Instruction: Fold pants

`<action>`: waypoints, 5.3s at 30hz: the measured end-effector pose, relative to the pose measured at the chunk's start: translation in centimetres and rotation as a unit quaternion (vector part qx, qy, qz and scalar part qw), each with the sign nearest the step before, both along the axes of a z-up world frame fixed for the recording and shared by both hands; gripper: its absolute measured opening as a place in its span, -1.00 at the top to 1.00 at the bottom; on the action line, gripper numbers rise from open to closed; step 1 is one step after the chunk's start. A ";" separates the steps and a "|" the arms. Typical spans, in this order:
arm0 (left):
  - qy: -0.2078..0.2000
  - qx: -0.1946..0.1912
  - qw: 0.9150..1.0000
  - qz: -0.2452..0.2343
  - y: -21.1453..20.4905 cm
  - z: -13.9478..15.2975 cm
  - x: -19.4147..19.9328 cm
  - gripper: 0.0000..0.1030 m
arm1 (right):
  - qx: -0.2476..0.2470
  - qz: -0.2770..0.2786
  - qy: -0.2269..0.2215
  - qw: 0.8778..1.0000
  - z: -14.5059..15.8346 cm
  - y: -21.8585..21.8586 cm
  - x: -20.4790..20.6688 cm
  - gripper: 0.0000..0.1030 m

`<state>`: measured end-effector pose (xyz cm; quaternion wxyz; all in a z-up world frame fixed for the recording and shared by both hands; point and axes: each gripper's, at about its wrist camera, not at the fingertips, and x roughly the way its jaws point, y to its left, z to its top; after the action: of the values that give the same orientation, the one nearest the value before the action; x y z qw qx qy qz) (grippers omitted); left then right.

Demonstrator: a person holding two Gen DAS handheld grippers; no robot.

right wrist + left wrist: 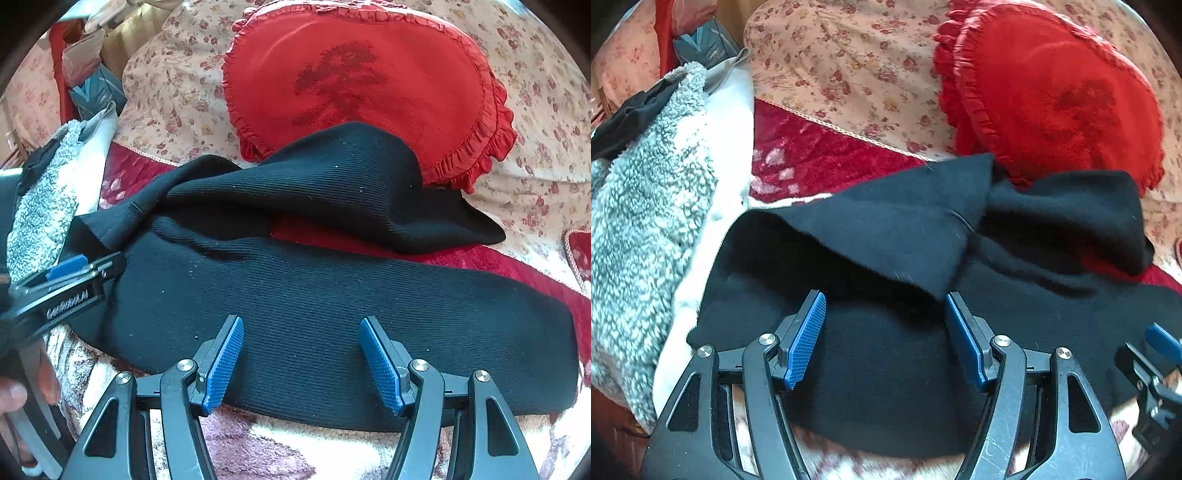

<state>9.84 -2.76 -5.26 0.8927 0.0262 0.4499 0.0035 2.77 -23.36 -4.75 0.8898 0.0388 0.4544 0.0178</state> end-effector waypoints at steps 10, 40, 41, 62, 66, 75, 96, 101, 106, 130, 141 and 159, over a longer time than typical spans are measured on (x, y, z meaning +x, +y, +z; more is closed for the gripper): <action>-0.009 0.026 0.997 0.070 5.0 1.2 8.2 -0.29 | 0.005 -0.005 -0.001 1.000 -0.1 -0.7 1.1 -0.25; 0.050 -0.052 0.996 0.057 6.4 2.0 -2.9 -0.29 | 0.047 -0.005 0.013 0.999 0.9 -1.8 -4.4 -0.25; 0.054 -0.064 0.995 0.056 6.4 1.9 -3.6 -0.29 | 0.060 -0.007 0.017 0.998 0.9 -2.1 -4.8 -0.25; 0.071 -0.193 0.970 0.133 8.9 -1.5 -1.3 -0.28 | 0.162 -0.080 -0.007 0.983 -1.4 -6.0 -3.6 0.35; 0.074 -0.191 0.972 0.118 8.7 -1.7 -0.8 0.70 | 0.158 -0.079 -0.014 0.984 -1.3 -6.3 -3.3 0.75; 0.047 -0.195 0.977 0.076 9.9 2.4 -4.3 0.83 | 0.134 -0.020 -0.044 0.990 3.2 -5.6 -6.7 0.90; 0.035 -0.120 0.989 0.077 12.3 4.6 -10.5 0.52 | 0.072 -0.147 0.068 0.984 4.5 -15.0 -13.5 0.49; 0.038 -0.118 0.991 0.045 9.8 4.8 -10.4 0.23 | 0.052 -0.214 0.082 0.972 2.9 -19.8 -12.3 0.42; 0.064 -0.121 0.990 0.022 7.3 3.3 -9.0 0.23 | 0.072 -0.228 0.092 0.967 -0.1 -21.8 -10.0 0.48; 0.076 -0.083 0.994 0.011 4.2 1.1 -4.0 0.17 | 0.077 -0.098 0.017 0.992 4.2 -14.5 -6.0 0.41; 0.075 -0.094 0.993 0.001 2.5 1.6 0.5 0.17 | 0.066 0.060 -0.011 0.996 6.7 -4.4 5.0 0.39; 0.081 -0.110 0.991 -0.009 1.1 -2.0 7.3 -0.21 | -0.055 0.330 0.112 0.936 -0.4 1.8 20.3 0.14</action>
<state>17.10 -1.66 -7.23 0.8506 -0.0680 0.5184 -0.0567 23.12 -21.60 -5.14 0.7780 -0.1608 0.5383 0.2813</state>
